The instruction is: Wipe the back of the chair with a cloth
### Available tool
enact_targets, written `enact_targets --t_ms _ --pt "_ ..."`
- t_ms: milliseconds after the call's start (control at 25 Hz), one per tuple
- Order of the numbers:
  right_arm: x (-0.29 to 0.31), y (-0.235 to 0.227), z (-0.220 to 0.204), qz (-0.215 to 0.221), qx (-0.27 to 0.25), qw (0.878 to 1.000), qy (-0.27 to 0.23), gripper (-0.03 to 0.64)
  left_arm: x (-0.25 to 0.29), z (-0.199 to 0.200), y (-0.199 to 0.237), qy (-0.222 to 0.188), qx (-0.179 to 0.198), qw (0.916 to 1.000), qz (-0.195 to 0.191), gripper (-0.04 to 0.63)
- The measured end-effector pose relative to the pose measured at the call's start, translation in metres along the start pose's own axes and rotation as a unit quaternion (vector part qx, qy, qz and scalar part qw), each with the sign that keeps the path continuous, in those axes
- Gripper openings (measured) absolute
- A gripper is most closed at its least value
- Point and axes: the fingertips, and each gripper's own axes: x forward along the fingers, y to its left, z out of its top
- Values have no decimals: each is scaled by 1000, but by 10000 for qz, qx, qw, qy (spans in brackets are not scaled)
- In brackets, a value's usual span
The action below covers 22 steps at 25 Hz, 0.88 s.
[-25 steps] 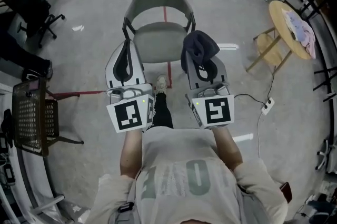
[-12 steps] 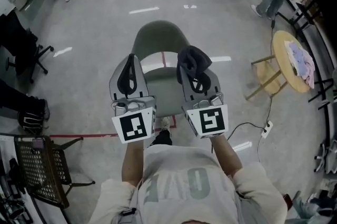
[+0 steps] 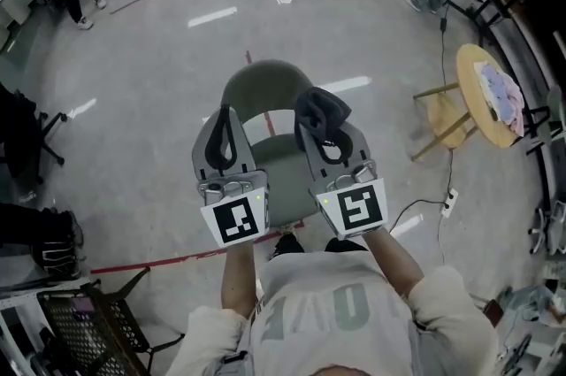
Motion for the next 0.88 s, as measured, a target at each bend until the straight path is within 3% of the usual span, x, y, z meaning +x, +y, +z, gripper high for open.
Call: enact_targets --t_ms 280,560,880 --pt "28 -20 6 -17 152 9999 31 54 36 -3 -7 210 -344 9992 66 15" --pt "48 -32 -8 161 296 9994 7 54 49 -7 -17 410 -222 9988 149 15" --pt "61 -44 2 409 258 9983 -334 54 57 5 -26 299 -32 9989 347 15"
